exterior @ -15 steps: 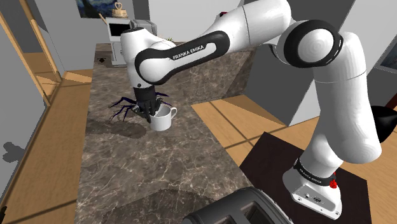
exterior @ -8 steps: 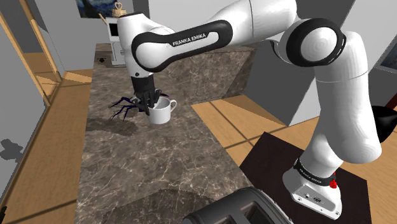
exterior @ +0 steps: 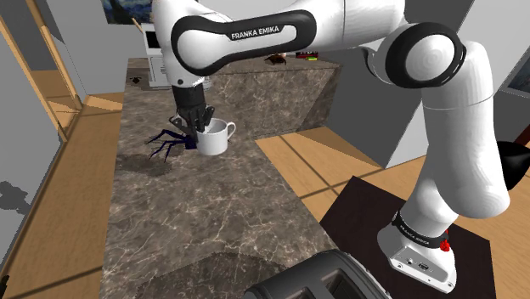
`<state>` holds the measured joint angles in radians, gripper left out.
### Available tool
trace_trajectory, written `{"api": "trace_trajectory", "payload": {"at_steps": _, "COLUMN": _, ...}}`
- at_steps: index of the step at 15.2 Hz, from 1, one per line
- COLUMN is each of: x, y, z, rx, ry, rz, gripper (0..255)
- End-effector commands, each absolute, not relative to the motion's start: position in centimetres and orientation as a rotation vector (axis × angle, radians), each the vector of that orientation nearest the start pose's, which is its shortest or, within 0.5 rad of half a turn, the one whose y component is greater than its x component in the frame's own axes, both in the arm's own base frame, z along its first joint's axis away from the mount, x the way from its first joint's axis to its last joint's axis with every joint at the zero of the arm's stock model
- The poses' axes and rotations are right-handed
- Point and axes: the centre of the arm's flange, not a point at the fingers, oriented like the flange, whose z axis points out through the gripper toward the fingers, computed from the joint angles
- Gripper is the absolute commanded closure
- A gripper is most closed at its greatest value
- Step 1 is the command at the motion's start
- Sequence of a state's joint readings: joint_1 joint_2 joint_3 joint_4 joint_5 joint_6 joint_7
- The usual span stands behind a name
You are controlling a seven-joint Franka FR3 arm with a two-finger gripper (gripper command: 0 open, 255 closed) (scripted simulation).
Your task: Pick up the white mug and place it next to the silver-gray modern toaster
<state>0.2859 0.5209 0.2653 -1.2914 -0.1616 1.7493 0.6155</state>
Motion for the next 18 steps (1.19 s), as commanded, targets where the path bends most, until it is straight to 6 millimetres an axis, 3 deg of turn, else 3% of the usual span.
{"api": "trace_trajectory", "payload": {"at_steps": 1, "x": 62.4, "y": 32.1, "z": 46.1, "rx": -3.188, "ry": 0.100, "rz": 0.038, "gripper": 255}}
{"api": "trace_trajectory", "payload": {"at_steps": 18, "x": 62.4, "y": 32.1, "z": 55.1, "rx": -3.188, "ry": 0.100, "rz": 0.038, "gripper": 255}}
